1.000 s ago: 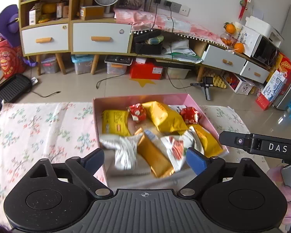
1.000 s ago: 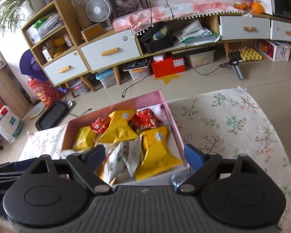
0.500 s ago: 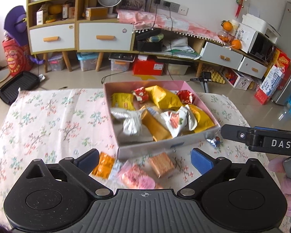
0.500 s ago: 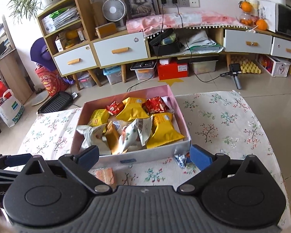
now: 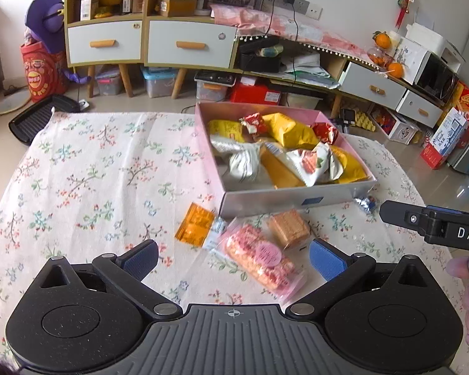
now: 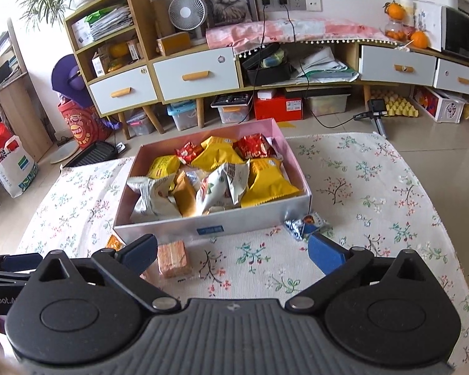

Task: Organize snacks
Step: 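Withdraw both open tools from the box over the remaining snacks, then grasp the pink rice-cake bag with the left tool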

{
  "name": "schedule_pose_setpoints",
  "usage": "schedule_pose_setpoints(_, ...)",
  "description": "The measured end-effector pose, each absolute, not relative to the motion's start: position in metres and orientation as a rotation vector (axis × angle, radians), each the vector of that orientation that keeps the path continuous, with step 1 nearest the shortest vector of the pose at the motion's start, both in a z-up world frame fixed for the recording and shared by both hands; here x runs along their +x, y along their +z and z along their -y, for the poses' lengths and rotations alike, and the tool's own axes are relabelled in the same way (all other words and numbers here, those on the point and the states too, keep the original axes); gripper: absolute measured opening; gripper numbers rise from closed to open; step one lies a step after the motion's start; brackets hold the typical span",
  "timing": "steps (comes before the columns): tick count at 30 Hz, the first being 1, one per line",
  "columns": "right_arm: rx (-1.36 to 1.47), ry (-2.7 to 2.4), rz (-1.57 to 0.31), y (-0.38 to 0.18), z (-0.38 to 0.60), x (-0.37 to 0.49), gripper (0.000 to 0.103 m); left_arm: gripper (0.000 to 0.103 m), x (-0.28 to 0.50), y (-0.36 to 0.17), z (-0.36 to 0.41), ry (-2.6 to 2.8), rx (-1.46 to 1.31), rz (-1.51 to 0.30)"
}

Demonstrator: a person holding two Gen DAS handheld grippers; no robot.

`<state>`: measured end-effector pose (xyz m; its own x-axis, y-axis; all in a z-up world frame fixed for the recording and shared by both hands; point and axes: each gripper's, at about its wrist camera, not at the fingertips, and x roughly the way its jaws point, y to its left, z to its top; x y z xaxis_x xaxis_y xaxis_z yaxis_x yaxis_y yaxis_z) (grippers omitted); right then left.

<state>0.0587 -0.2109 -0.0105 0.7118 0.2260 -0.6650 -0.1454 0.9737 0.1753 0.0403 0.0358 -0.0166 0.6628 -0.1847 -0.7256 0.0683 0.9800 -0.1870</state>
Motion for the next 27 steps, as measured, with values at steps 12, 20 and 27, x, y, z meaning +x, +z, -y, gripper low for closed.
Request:
schedule_pose_setpoints(12, -0.071, 0.255, -0.735, -0.033, 0.196, 0.036, 0.103, 0.103, 0.032, -0.051, -0.05, -0.13, -0.045, -0.8)
schedule_pose_setpoints(20, -0.216, 0.31, -0.695, -0.04, 0.178, 0.035, 0.103, 0.103, 0.046, -0.066, -0.052, -0.088, -0.162, -0.861)
schedule_pose_setpoints(27, -0.229, 0.322, -0.719, -0.046, 0.182, 0.04, 0.103, 0.103, 0.061, -0.072, -0.034, -0.028, -0.306, -0.889)
